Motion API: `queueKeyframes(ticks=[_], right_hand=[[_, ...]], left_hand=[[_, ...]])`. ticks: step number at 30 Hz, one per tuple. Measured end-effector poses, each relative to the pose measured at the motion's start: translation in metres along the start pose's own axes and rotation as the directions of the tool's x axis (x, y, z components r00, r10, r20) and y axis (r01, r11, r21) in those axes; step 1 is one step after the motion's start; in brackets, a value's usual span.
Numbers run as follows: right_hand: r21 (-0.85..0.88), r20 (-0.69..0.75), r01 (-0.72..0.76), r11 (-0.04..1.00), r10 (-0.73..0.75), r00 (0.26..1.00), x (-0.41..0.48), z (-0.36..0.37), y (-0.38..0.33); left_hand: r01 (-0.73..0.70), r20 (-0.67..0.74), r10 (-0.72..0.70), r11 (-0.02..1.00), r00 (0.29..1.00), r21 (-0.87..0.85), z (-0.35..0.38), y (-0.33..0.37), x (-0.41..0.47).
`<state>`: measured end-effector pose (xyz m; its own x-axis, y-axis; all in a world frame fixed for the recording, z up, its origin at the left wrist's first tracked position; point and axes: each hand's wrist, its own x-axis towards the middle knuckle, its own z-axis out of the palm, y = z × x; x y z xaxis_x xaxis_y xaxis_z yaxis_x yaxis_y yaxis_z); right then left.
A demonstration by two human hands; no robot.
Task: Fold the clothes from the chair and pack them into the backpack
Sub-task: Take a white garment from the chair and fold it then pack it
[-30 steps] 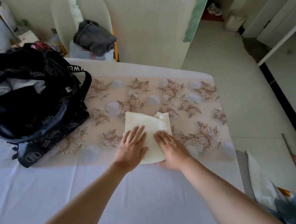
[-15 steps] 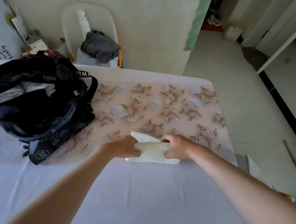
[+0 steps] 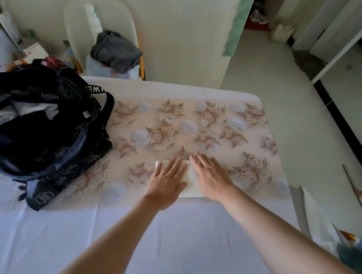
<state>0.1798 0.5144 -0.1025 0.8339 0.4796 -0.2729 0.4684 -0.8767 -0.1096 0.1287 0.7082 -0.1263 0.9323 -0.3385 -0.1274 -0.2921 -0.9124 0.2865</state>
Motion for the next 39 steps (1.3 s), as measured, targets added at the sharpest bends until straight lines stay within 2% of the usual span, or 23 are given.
queueKeyframes(ticks=[3, 5, 7, 10, 11, 13, 15, 17, 19, 20, 22, 25, 27, 30, 31, 33, 36, 38, 39], right_hand=[[0.133, -0.018, -0.007, 0.991, 0.009, 1.0, -0.005, 0.018, 0.0], [0.225, -0.044, -0.035, 0.974, 0.046, 0.998, -0.013, 0.027, 0.002], [0.256, -0.125, -0.021, 0.966, 0.055, 0.991, -0.017, 0.032, 0.001], [0.252, -0.185, 0.005, 0.968, 0.043, 0.982, -0.019, 0.037, 0.0], [0.253, -0.178, -0.001, 0.967, 0.048, 0.983, -0.02, 0.038, 0.0], [0.273, -0.122, -0.051, 0.961, 0.087, 0.989, -0.02, 0.038, -0.001], [0.258, -0.054, -0.108, 0.96, 0.126, 0.991, -0.022, 0.039, -0.002], [0.215, -0.036, -0.133, 0.968, 0.144, 0.989, -0.024, 0.04, -0.003], [0.176, -0.057, -0.127, 0.976, 0.139, 0.989, -0.028, 0.038, -0.006], [0.147, -0.089, -0.113, 0.983, 0.127, 0.988, -0.03, 0.036, -0.007], [0.117, -0.185, -0.064, 0.991, 0.085, 0.979, -0.029, 0.028, -0.005], [0.266, -0.288, 0.088, 0.96, -0.008, 0.958, -0.023, -0.01, 0.0], [0.29, -0.191, 0.159, 0.944, -0.105, 0.976, -0.018, -0.046, 0.002], [0.194, 0.159, 0.072, 0.978, -0.103, 0.982, -0.01, -0.075, -0.006], [0.169, 0.218, 0.054, 0.984, -0.09, 0.972, -0.009, -0.077, -0.01], [0.103, 0.248, 0.083, 0.991, -0.106, 0.963, -0.01, -0.073, -0.02], [-0.017, 0.173, 0.206, 0.979, -0.2, 0.965, -0.016, -0.068, -0.035], [-0.081, 0.102, 0.258, 0.963, -0.25, 0.963, -0.023, -0.067, -0.045], [-0.125, 0.084, 0.277, 0.953, -0.268, 0.96, -0.027, -0.064, -0.049]], left_hand=[[0.014, -0.004, -0.014, 0.999, 1.0, -0.046, 0.008, -0.007, -0.001], [0.135, 0.008, -0.135, 0.98, 0.991, -0.145, 0.012, -0.009, -0.002], [0.303, 0.067, -0.297, 0.907, 0.953, -0.292, 0.012, -0.008, -0.002], [0.432, 0.103, -0.437, 0.777, 0.894, -0.458, 0.001, 0.003, -0.001], [0.48, 0.121, -0.495, 0.706, 0.86, -0.521, -0.005, 0.007, 0.002], [0.597, 0.187, -0.647, 0.501, 0.739, -0.627, -0.018, 0.01, 0.009], [0.684, 0.3, -0.717, 0.327, 0.629, -0.652, -0.03, 0.007, 0.016], [0.705, 0.416, -0.697, 0.183, 0.585, -0.685, -0.038, 0.001, 0.022], [0.7, 0.496, -0.649, 0.081, 0.577, -0.709, -0.043, -0.001, 0.023], [0.697, 0.494, -0.637, 0.097, 0.592, -0.711, -0.046, -0.001, 0.022], [0.656, 0.419, -0.616, 0.22, 0.668, -0.722, -0.052, 0.0, 0.017], [0.489, 0.251, -0.545, 0.35, 0.8, -0.799, -0.066, 0.003, 0.003], [0.37, 0.145, -0.482, 0.413, 0.864, -0.832, -0.076, 0.006, -0.008], [0.24, 0.003, -0.388, 0.563, 0.922, -0.791, -0.086, 0.008, -0.02], [0.216, -0.02, -0.362, 0.597, 0.932, -0.773, -0.088, 0.008, -0.024], [0.207, -0.015, -0.323, 0.642, 0.946, -0.738, -0.09, 0.008, -0.032], [0.213, 0.014, -0.264, 0.746, 0.964, -0.631, -0.091, 0.005, -0.049], [0.213, 0.087, -0.199, 0.801, 0.976, -0.56, -0.094, 0.001, -0.059], [0.224, 0.152, -0.166, 0.794, 0.974, -0.565, -0.095, -0.001, -0.064]])
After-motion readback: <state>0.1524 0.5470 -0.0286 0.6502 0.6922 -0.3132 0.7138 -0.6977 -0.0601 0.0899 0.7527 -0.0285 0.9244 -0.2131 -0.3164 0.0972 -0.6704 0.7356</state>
